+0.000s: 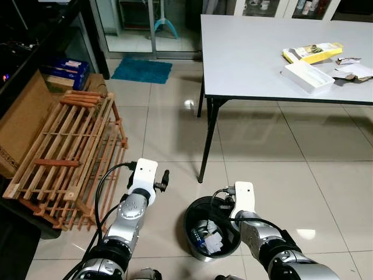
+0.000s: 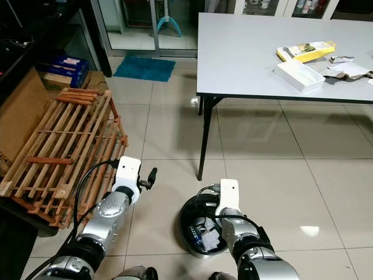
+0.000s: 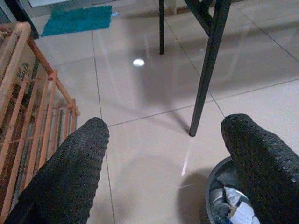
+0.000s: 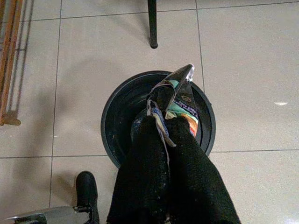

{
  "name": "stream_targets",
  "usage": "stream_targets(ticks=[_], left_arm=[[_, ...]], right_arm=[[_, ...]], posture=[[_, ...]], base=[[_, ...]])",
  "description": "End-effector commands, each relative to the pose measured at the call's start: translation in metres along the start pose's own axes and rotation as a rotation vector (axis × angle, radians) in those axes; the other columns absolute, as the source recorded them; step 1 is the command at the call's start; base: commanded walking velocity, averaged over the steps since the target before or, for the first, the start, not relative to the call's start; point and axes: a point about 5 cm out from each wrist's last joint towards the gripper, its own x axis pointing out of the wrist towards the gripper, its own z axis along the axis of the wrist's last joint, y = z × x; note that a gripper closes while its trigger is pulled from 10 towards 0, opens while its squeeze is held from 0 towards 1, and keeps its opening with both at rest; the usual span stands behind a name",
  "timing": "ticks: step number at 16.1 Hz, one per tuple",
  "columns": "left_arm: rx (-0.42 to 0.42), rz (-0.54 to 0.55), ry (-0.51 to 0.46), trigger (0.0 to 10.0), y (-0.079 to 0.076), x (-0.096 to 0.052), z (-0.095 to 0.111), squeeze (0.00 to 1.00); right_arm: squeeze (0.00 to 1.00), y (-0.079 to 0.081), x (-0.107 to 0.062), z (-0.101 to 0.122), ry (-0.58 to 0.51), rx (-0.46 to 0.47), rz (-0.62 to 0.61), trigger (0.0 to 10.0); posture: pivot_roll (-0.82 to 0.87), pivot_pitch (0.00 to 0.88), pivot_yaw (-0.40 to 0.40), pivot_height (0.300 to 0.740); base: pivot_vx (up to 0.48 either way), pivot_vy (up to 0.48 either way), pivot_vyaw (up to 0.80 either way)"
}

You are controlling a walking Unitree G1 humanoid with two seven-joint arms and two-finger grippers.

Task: Picking trash to rubbish bin

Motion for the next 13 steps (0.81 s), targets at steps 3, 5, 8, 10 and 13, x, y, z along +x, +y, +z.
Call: stream_targets(ticks=[3, 5, 8, 10, 13], left_arm=[[0.012, 0.009, -0.004, 10.0, 0.0011, -0.0011, 0.0019, 0.00], [0.013, 0.007, -0.003, 10.0, 0.0013, -0.0011, 0.0021, 0.00], [0.015, 0.005, 0.000, 10.0, 0.0020, -0.0008, 0.0028, 0.00], [0.016, 0.005, 0.001, 10.0, 0.0020, -0.0004, 0.0033, 0.00], [0.017, 0.004, 0.001, 10.0, 0.0018, 0.0000, 0.0040, 0.00]], right_arm=[[1.00, -0.0027, 0.0001, -0.0012, -0.002, 0.021, 0.003, 10.0], [1.00, -0.0032, 0.0002, 0.0005, -0.008, 0.027, 0.003, 10.0], [1.00, -0.0033, 0.0005, 0.0035, -0.019, 0.034, 0.002, 10.0], [1.00, -0.0031, 0.0005, 0.0041, -0.021, 0.035, 0.004, 10.0], [1.00, -0.0032, 0.0005, 0.0045, -0.023, 0.032, 0.004, 10.0]], posture=[[0.07, 0.105, -0.014, 0.740], [0.07, 0.107, -0.012, 0.740], [0.07, 0.109, -0.009, 0.740], [0.07, 0.109, -0.008, 0.740], [0.07, 0.108, -0.008, 0.740]], base=[[0.000, 0.000, 0.00], [0.000, 0.000, 0.00], [0.000, 0.000, 0.00], [0.000, 0.000, 0.00], [0.000, 0.000, 0.00]])
